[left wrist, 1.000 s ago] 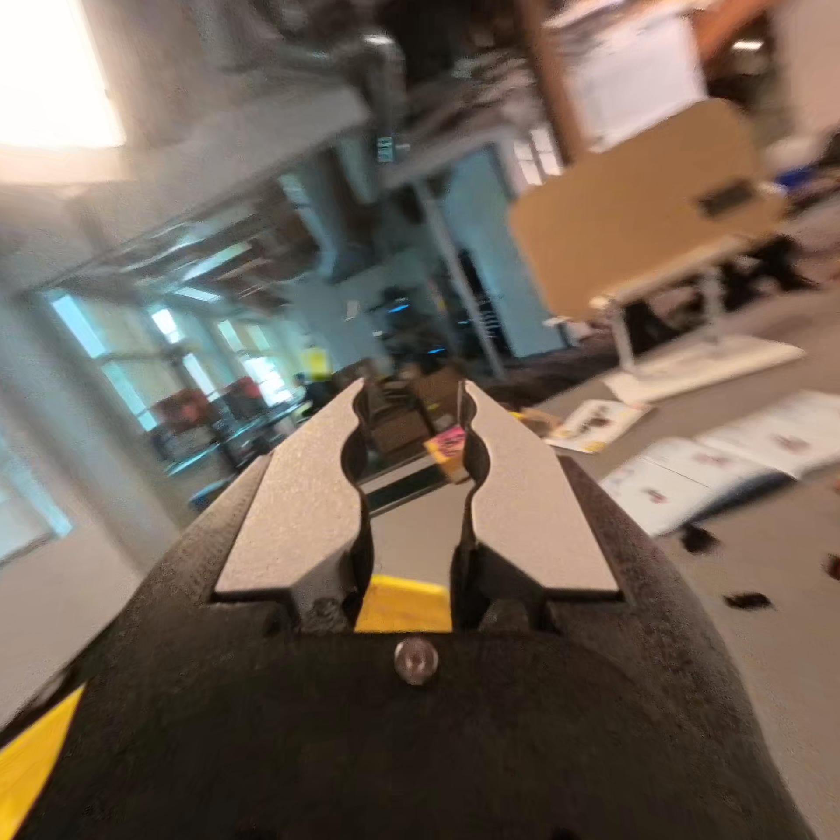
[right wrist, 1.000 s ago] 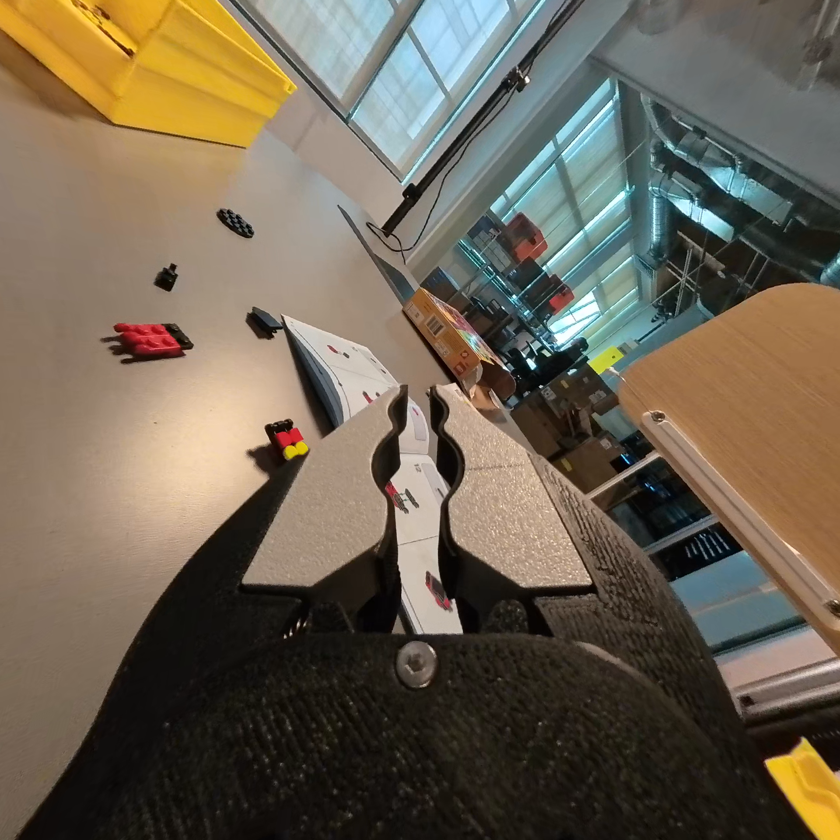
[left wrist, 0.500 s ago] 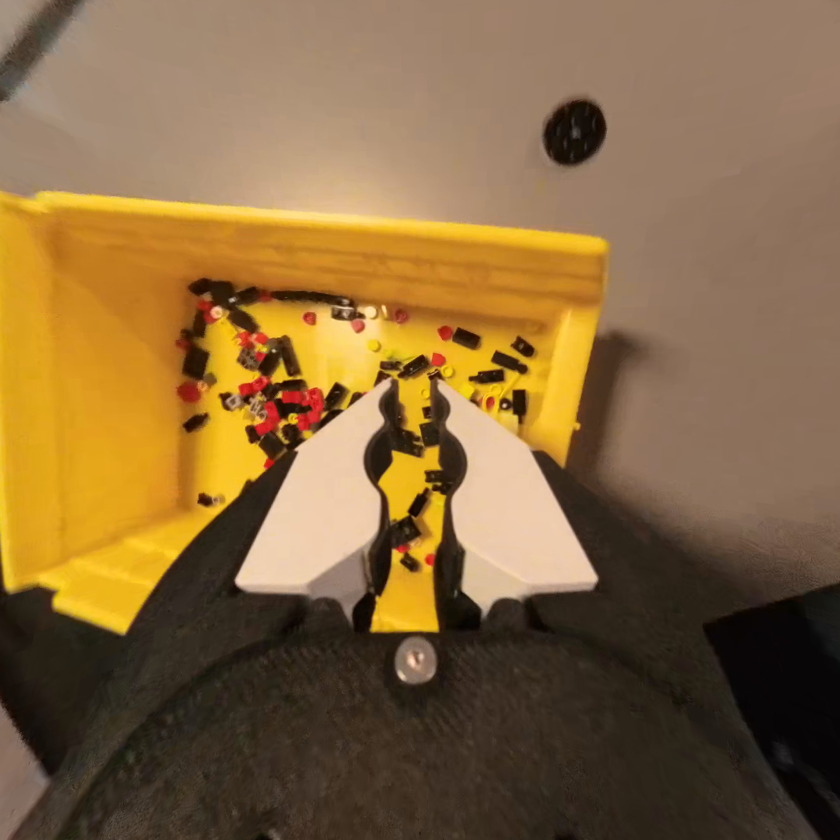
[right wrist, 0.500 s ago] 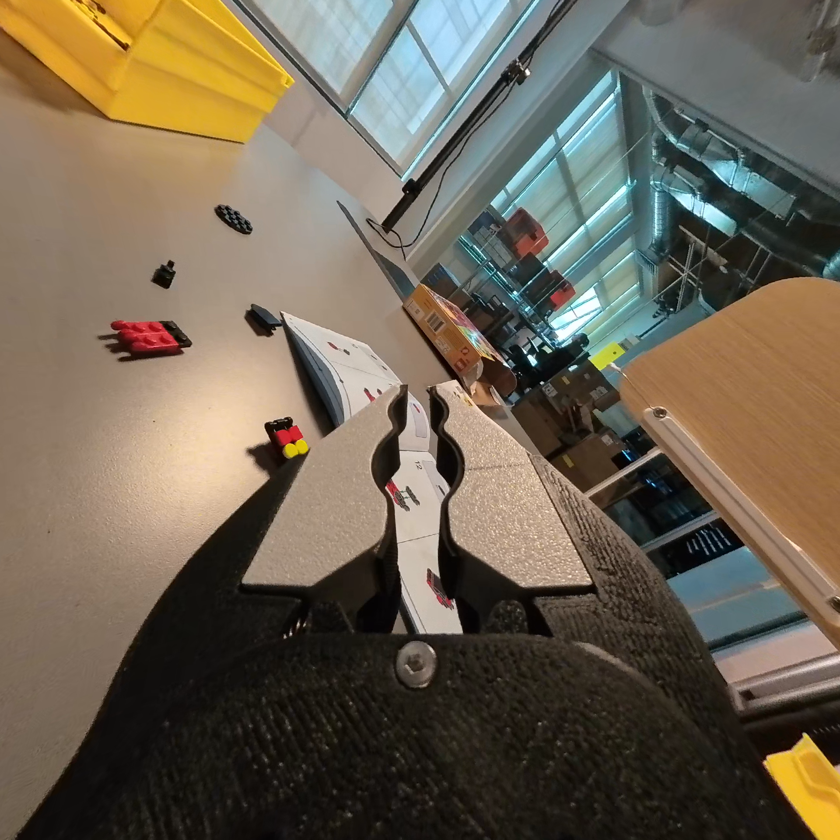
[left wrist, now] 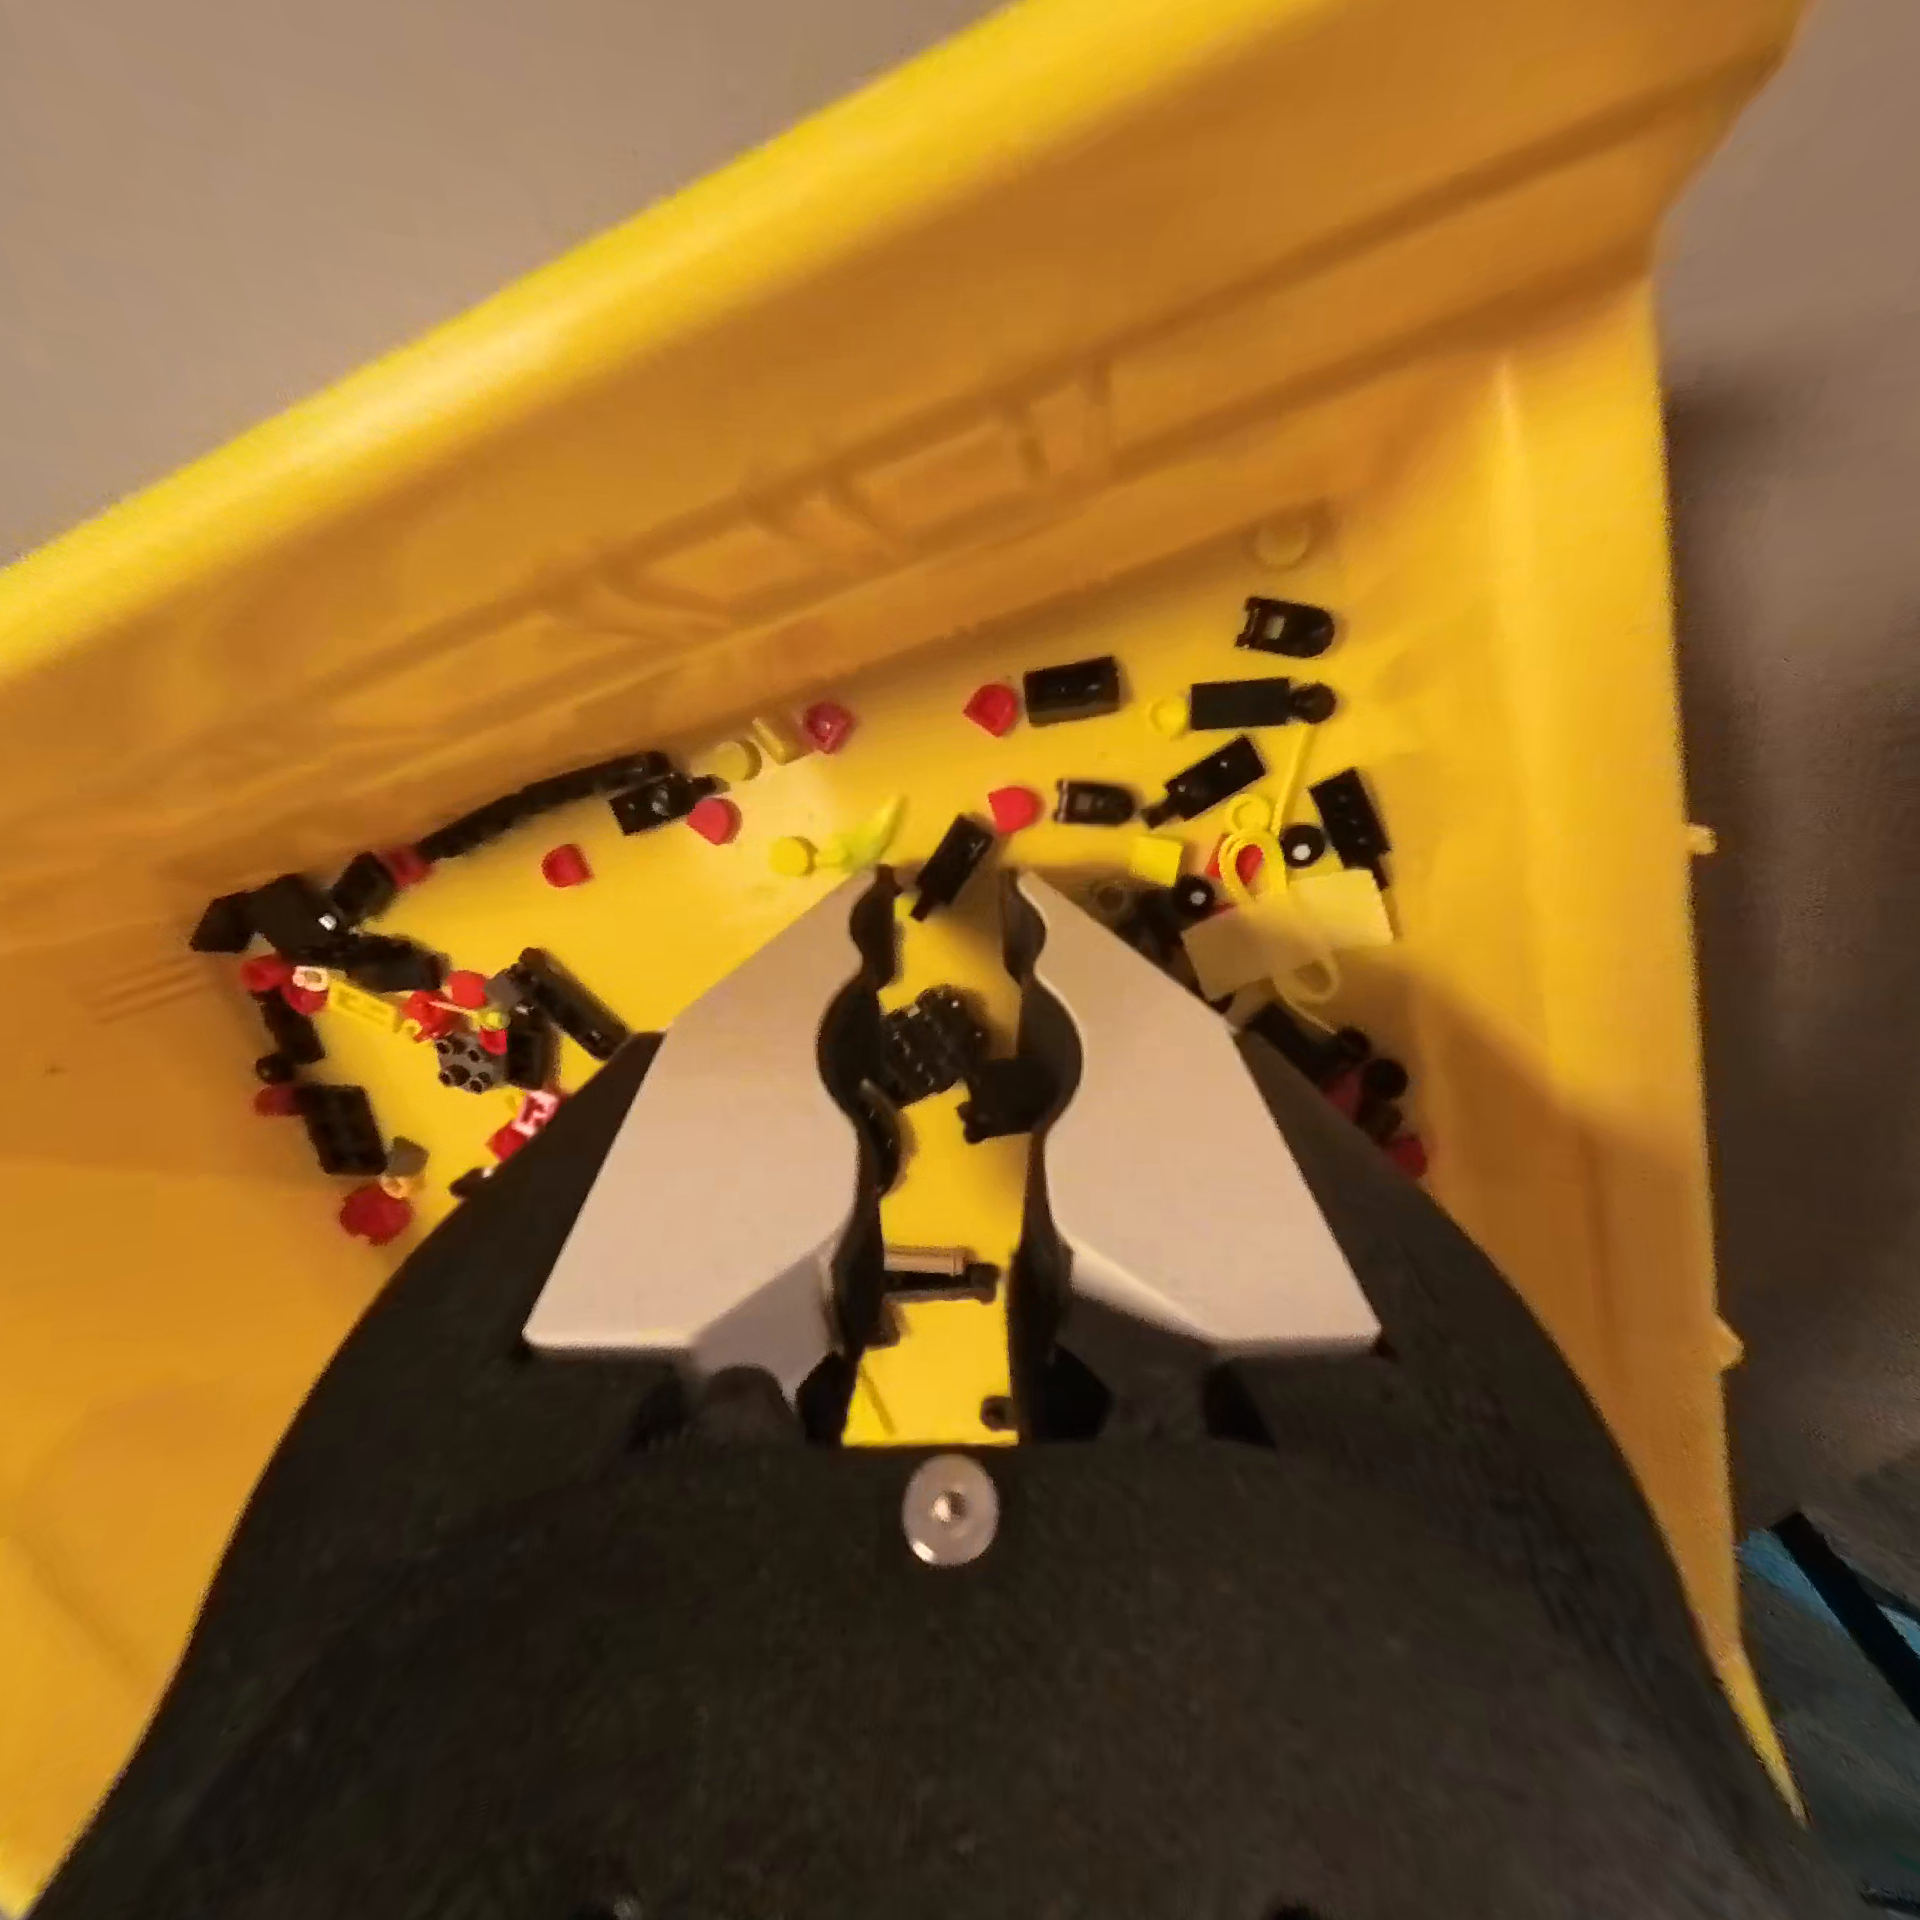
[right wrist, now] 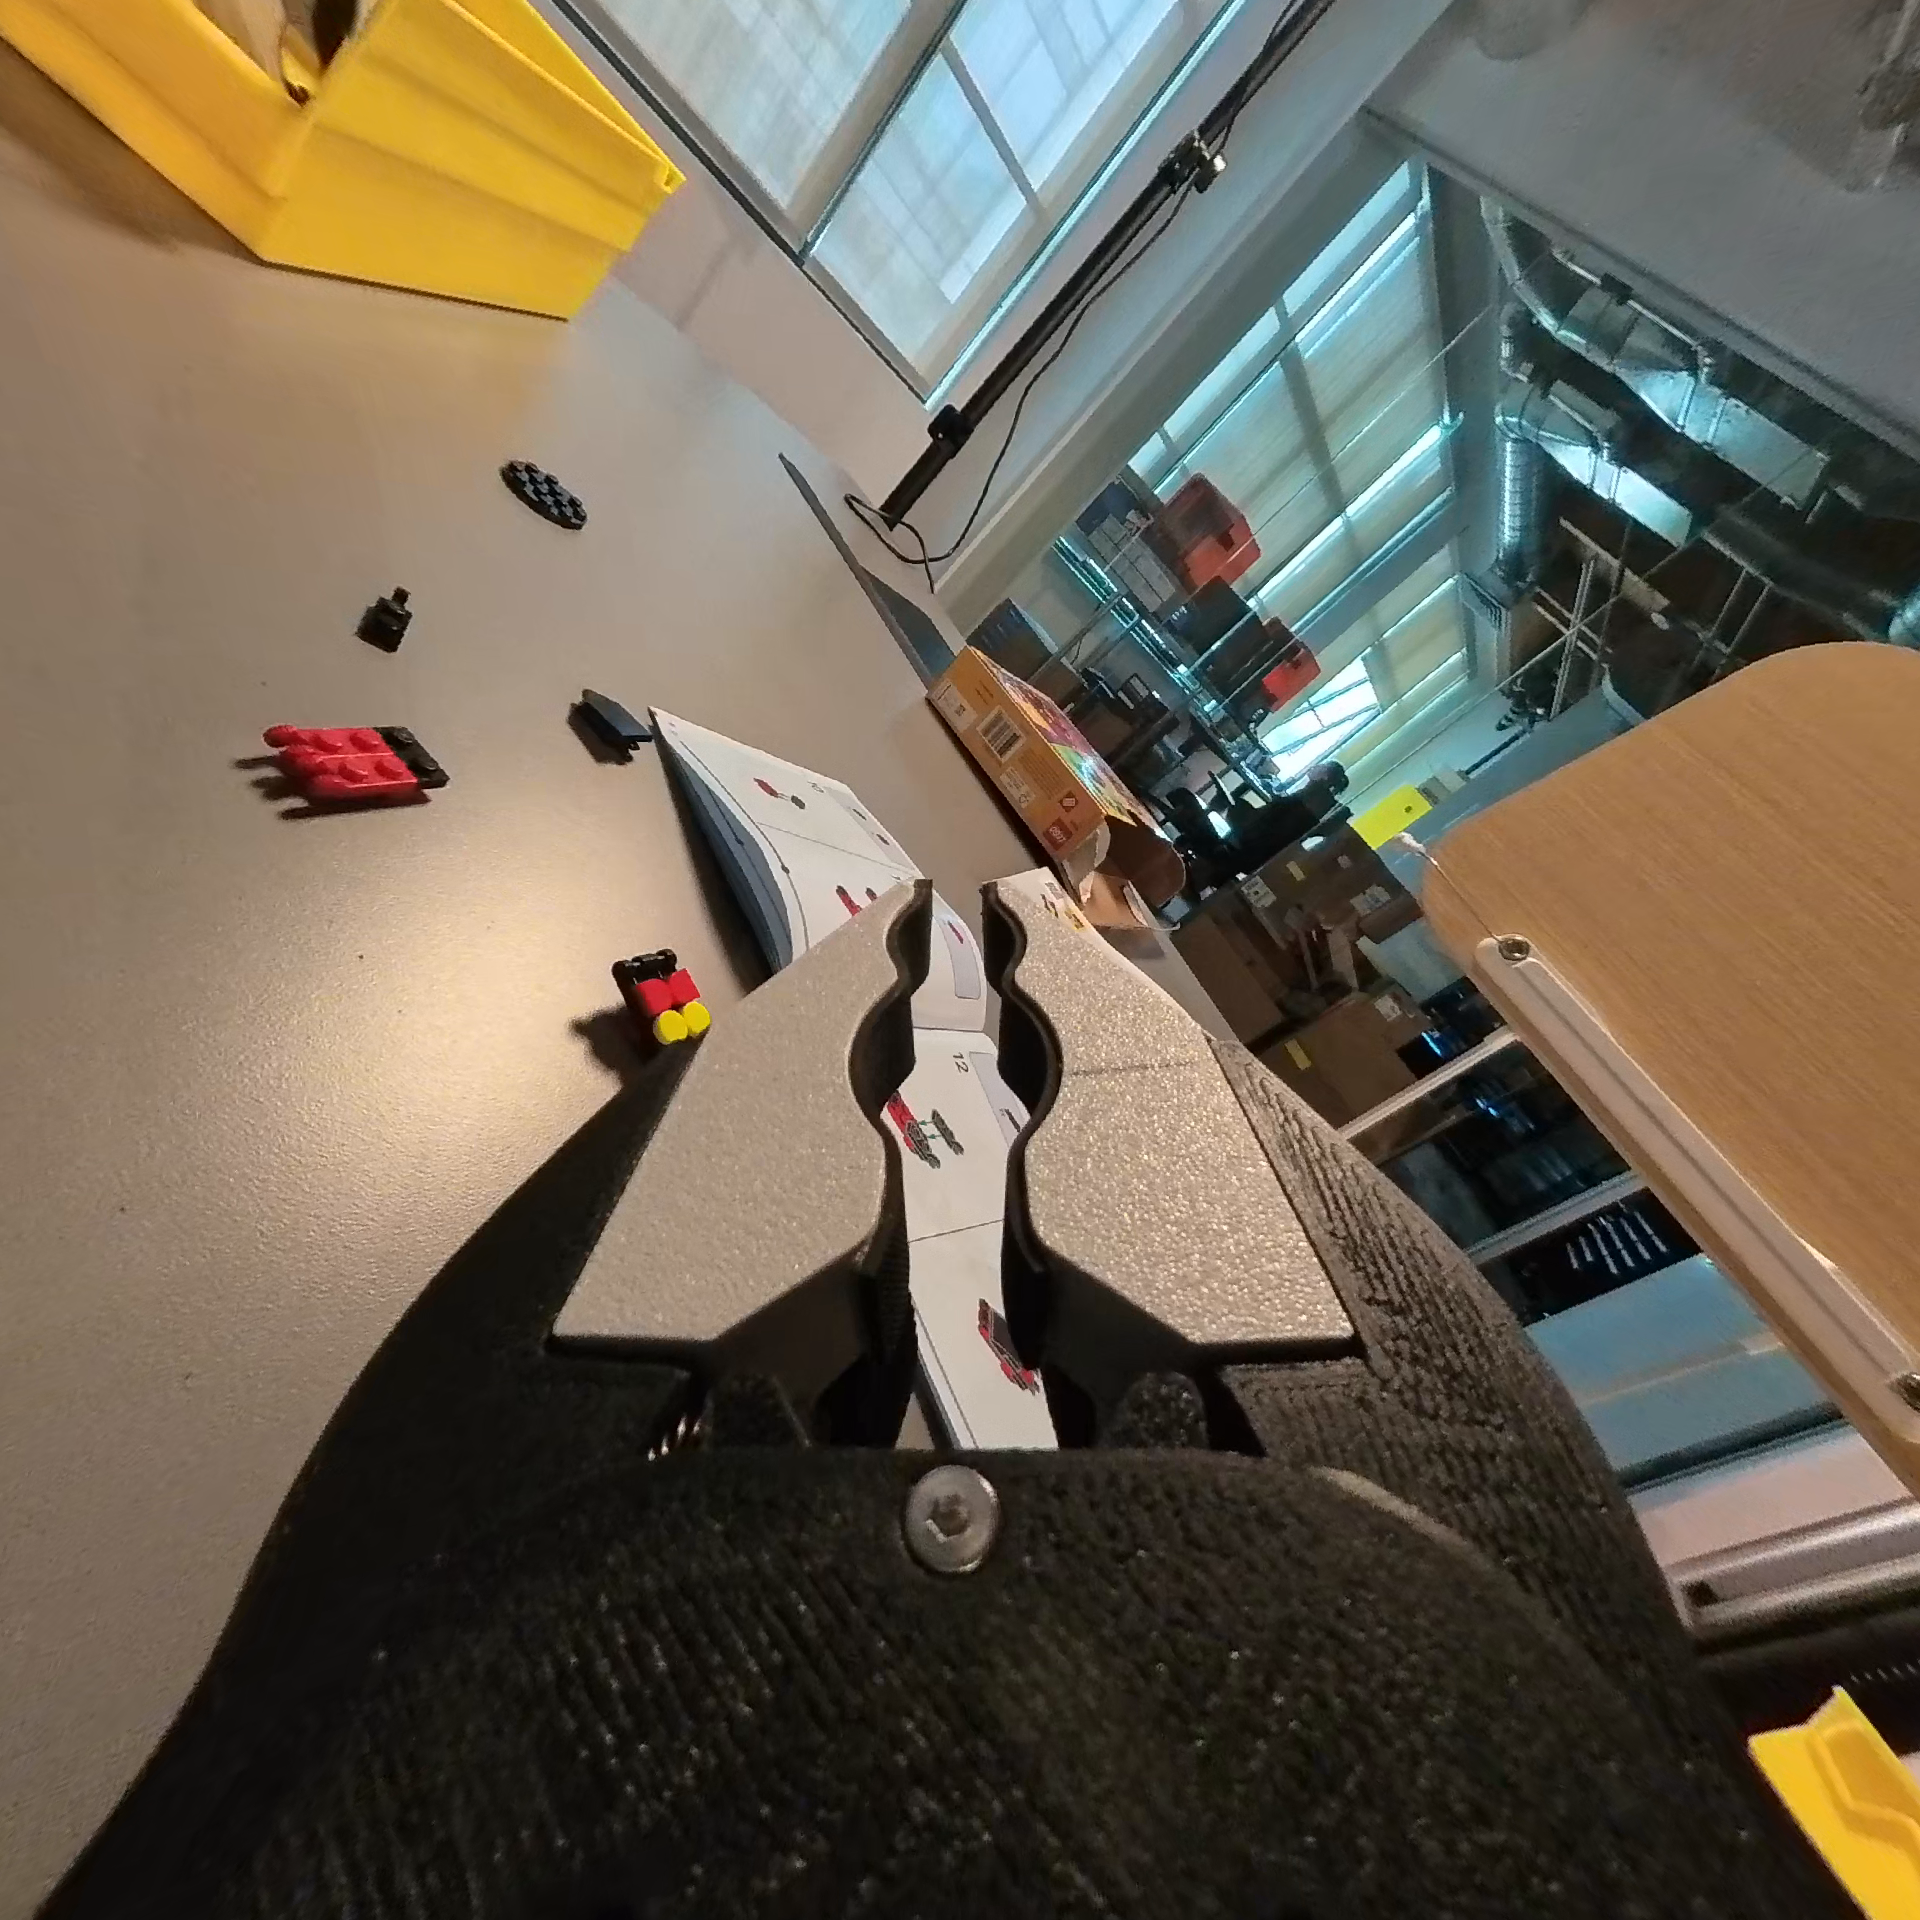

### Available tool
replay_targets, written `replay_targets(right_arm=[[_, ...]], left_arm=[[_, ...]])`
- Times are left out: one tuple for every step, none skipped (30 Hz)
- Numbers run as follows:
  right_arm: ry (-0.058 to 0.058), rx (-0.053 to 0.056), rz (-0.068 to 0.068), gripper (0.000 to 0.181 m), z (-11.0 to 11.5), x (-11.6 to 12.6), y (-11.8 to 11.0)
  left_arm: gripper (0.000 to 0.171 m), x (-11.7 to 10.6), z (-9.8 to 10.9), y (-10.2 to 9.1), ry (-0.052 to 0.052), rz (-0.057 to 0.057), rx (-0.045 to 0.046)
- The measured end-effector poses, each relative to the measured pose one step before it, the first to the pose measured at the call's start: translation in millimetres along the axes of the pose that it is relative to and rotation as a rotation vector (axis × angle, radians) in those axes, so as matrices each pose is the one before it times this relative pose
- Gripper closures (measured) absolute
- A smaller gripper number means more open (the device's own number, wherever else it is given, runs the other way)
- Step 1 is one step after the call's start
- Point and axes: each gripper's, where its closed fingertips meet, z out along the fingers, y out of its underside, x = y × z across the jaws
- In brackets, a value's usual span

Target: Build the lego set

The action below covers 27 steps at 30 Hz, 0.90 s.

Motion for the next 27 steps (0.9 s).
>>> replay_targets(right_arm=[[-0.0001,-0.0003,0.0003,0.173,-0.01,0.03,0.11],[-0.0003,-0.0007,0.0001,0.174,0.05,-0.12,0.16],[-0.0003,-0.0005,0.0,0.174,0.07,0.02,0.13],[0.0,-0.0003,-0.0003,0.174,0.08,-0.06,0.11],[0.0001,-0.0001,-0.0003,0.174,0.09,0.02,0.01],[-0.0001,-0.0005,0.0,0.174,-0.02,0.05,0.13],[0.0002,-0.0012,-0.0002,0.173,0.01,-0.04,0.24],[0.0007,-0.001,-0.0007,0.173,0.03,0.07,0.2],[-0.0005,-0.0002,-0.0003,0.173,-0.03,-0.12,-0.04],[-0.0006,-0.0002,0.0,0.173,0.08,-0.09,0.03],[0.0008,-0.0003,-0.0006,0.173,-0.03,0.08,-0.03],[0.0011,0.0006,-0.0009,0.173,-0.07,0.15,-0.15],[0.0007,0.001,-0.0006,0.173,-0.14,0.02,-0.12],[0.0011,0.0007,-0.0005,0.173,-0.16,0.2,-0.22],[0.0009,0.001,-0.0002,0.173,-0.25,0.08,-0.33],[0.0004,0.001,0.0,0.173,-0.14,-0.01,-0.19],[0.0004,0.0006,-0.0001,0.174,-0.16,0.08,-0.06],[0.0002,0.0005,0.0002,0.173,0.03,0.01,-0.07],[0.0001,-0.0001,0.0013,0.173,0.0,0.06,0.02],[0.0001,-0.0005,0.0022,0.173,0.1,0.13,0.19],[0.0001,-0.0003,0.0026,0.173,0.22,0.17,0.23],[0.0,-0.0007,0.0029,0.173,0.2,0.13,0.28],[-0.0001,-0.0006,0.0028,0.173,0.1,0.14,0.28],[0.0008,-0.0003,0.0022,0.173,0.11,0.24,0.17],[0.0007,-0.0007,0.002,0.173,0.08,0.23,0.22],[0.0003,-0.0018,0.0021,0.173,0.02,0.24,0.43],[0.0006,-0.0019,0.0014,0.173,0.09,0.11,0.38]], left_arm=[[0.151,0.83,0.03,-0.73,0.0108,-0.0061,0.00198],[0.15,-0.29,0.87,0.18,0.0012,-0.003,-0.00382],[0.151,-0.51,0.61,-0.61,-0.0024,0.0056,0.00222],[0.152,0.44,0.23,-0.61,0.0039,0.0065,0.00114],[0.152,-0.21,0.11,-0.32,0.0016,-0.0004,-0.00143],[0.154,-0.57,0.15,-0.12,-0.0003,-0.002,-0.00269],[0.158,1.14,0.35,0.12,0.009,0.0031,-0.00314],[0.164,3.39,0.52,-0.14,0.0219,0.0018,-0.00079],[0.164,0.36,0.21,-1.05,0.0006,0.0008,0.00592],[0.164,0.04,0.01,-0.35,-0.0057,0.011,0.00162],[0.164,-0.03,-0.14,0.02,-0.0115,0.0179,0.00012],[0.164,-0.34,-0.2,-0.07,-0.0164,0.0165,-0.00199],[0.164,-2.08,-0.2,1.05,-0.0308,0.0149,-0.0103],[0.164,-3.63,-1.17,1.97,-0.0433,0.0158,-0.0152],[0.164,-4.0,-2.9,0.66,-0.0468,0.0116,-0.00726],[0.164,-5.36,-5.72,-1.39,-0.055,-0.0009,0.00464],[0.164,-7.35,-8.68,-3.44,-0.0653,-0.0067,0.01421],[0.164,-8.1,-11.51,-4.98,-0.0691,-0.0028,0.01956],[0.164,-9.35,-14.16,-7.45,-0.075,-0.0006,0.02741],[0.164,-10.1,-16.38,-10.98,-0.0791,-0.0018,0.04018],[0.164,-9.55,-17.53,-14.24,-0.0736,-0.0042,0.0486],[0.164,-8.16,-17.59,-16.76,-0.0647,-0.006,0.05326],[0.164,-5.87,-16.83,-19.15,-0.0534,-0.0067,0.05702],[0.164,-2.3,-15.07,-20.81,-0.039,-0.0085,0.06034],[0.164,3.97,-12.3,-21.78,-0.01,-0.0063,0.06164],[0.164,10.57,-8.58,-21.14,0.0168,-0.0047,0.05686],[0.164,15.66,-4.54,-19.09,0.033,-0.0022,0.04927]])
